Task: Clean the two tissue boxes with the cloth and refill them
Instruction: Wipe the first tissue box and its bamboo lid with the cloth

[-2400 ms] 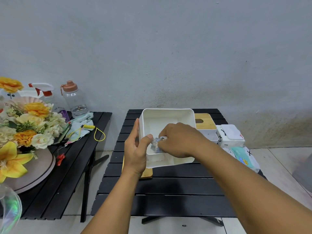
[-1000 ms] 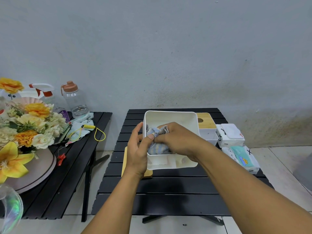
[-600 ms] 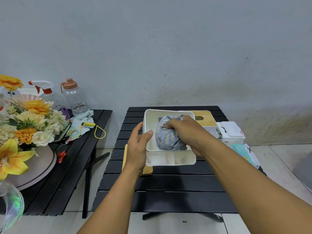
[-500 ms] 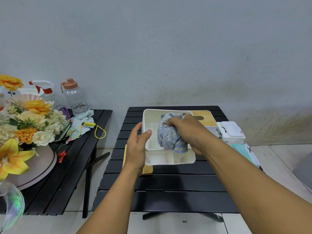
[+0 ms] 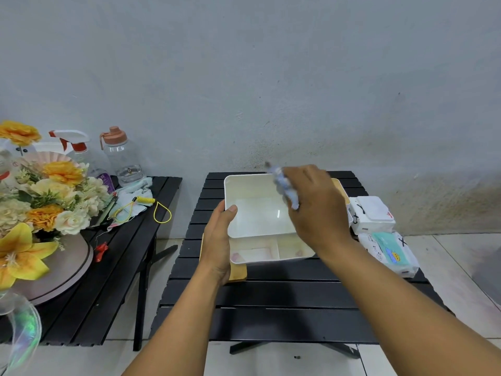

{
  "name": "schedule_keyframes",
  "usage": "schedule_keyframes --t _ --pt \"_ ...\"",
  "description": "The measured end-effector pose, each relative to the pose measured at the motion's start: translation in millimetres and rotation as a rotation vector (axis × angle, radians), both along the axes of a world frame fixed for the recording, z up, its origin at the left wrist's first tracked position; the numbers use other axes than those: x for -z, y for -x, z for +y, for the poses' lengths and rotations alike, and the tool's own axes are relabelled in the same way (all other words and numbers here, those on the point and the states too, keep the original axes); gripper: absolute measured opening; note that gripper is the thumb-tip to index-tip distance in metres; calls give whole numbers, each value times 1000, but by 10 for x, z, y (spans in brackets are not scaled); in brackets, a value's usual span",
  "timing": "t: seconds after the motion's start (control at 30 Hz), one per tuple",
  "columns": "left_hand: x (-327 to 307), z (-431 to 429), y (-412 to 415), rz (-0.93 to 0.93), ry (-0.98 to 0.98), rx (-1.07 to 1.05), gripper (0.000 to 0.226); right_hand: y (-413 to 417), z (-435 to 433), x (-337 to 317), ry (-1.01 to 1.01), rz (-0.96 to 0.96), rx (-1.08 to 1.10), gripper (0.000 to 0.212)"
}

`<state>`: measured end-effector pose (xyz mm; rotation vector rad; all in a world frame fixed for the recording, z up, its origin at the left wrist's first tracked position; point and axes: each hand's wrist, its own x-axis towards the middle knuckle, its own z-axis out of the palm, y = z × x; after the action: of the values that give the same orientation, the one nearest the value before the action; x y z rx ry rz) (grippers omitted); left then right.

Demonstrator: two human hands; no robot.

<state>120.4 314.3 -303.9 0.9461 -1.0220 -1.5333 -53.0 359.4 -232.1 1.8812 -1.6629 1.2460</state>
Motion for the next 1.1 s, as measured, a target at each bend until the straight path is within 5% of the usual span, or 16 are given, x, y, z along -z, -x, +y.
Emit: schedule_keyframes --t 0.17,0.4,0.53,0.63,0.7,0.93,1.1 --pt "28 -7 0 -33 40 -6 61 -122 51 124 -595 243 -50 31" --pt "46 -17 3 -67 64 0 77 -177 147 23 -1006 -87 -238 37" --pt "76 -11 38 -61 39 -7 57 -118 157 -120 -881 -400 -347 24" --pt "74 -21 35 -38 -12 -14 62 -69 105 -161 -760 -808 -268 21" --pt "83 -35 22 -42 -30 -29 70 -26 71 -182 -660 -917 -189 20" --pt "106 -38 16 -44 -56 -60 96 107 76 -264 -154 -578 83 13" --pt "91 -52 5 -42 -99 -64 97 159 100 -88 -108 -347 137 15"
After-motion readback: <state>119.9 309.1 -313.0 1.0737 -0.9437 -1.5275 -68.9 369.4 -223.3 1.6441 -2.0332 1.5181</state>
